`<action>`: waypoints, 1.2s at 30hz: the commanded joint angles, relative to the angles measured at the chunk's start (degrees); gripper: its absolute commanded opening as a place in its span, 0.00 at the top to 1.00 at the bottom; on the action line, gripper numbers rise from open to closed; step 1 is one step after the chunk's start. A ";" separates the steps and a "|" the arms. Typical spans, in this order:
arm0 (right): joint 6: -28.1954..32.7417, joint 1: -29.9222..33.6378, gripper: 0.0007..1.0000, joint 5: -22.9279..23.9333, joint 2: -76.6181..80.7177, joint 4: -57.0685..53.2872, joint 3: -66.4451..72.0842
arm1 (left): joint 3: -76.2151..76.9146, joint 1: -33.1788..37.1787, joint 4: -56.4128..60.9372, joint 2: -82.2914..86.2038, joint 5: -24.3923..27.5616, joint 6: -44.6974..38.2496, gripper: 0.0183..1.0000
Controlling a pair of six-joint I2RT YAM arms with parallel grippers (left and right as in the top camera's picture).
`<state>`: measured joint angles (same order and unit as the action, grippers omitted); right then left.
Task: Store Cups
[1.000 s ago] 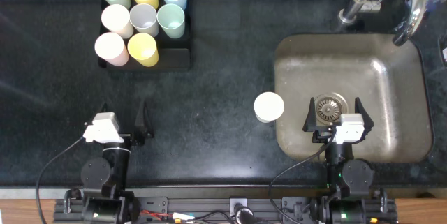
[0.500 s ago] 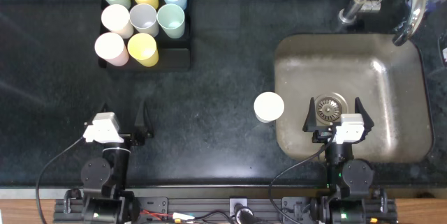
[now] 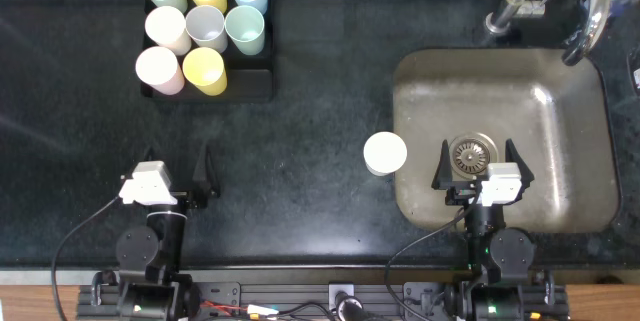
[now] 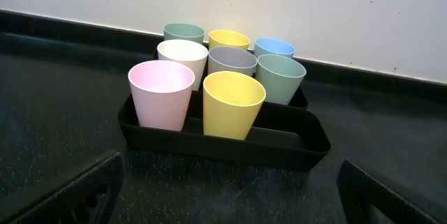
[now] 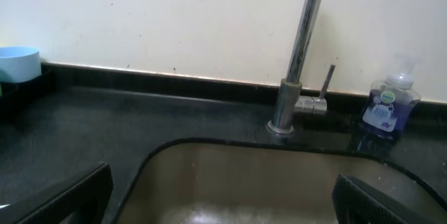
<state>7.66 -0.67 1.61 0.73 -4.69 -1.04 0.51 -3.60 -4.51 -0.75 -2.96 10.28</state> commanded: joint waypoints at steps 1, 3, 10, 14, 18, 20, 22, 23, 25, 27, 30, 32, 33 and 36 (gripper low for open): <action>-0.55 0.33 0.00 -0.55 -0.52 0.52 0.31 | -0.04 0.44 -0.28 0.59 0.79 -1.09 0.00; -0.44 0.33 0.00 -0.61 -0.44 -0.15 -2.14 | -0.04 0.44 -0.28 0.59 0.79 -1.09 0.00; -1.49 0.28 0.00 -5.18 9.49 -16.52 -25.11 | -0.04 0.44 -0.28 0.59 0.79 -1.09 0.00; -1.44 0.26 0.00 -4.96 24.50 -30.14 -43.39 | -0.04 0.44 -0.28 0.61 0.79 -1.09 0.00; -1.46 0.22 0.00 -5.09 41.90 -45.38 -61.61 | -0.04 0.44 -0.28 0.61 0.79 -1.09 0.00; -1.07 -0.52 0.00 -4.52 50.40 -54.49 -69.68 | -0.04 0.44 -0.28 0.61 0.79 -1.09 0.00; 0.26 -1.68 0.00 -2.34 58.45 -64.30 -76.41 | -0.04 0.44 -0.28 0.59 0.79 -1.09 0.00; 0.28 -1.88 0.00 -1.68 61.77 -67.98 -78.44 | -0.04 0.44 -0.28 0.61 0.79 -1.09 0.00; 0.33 -2.08 0.00 -1.09 68.39 -73.59 -80.54 | -0.04 0.44 -0.28 0.59 0.79 -1.09 0.00; 1.55 -2.58 0.00 -0.50 73.59 -76.74 -80.61 | -0.04 0.44 -0.28 0.61 0.79 -1.09 0.00; 7.45 -4.90 0.00 -2.27 79.67 -79.12 -80.61 | -0.04 0.44 -0.26 0.61 0.79 -1.09 0.00; 9.42 -6.73 0.00 -3.23 82.66 -78.84 -80.61 | -0.04 0.44 -0.28 0.61 0.79 -1.09 0.00; 9.92 -7.82 0.00 -3.41 84.19 -78.34 -80.61 | -0.04 0.44 -0.28 0.59 0.79 -1.09 0.00; 11.43 -10.40 0.00 -3.23 87.69 -77.20 -80.59 | -0.04 0.44 -0.28 0.61 0.79 -1.09 0.00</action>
<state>15.53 -9.13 -0.86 86.91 -82.37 -80.36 0.51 -3.60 -4.56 -0.73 -2.52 10.28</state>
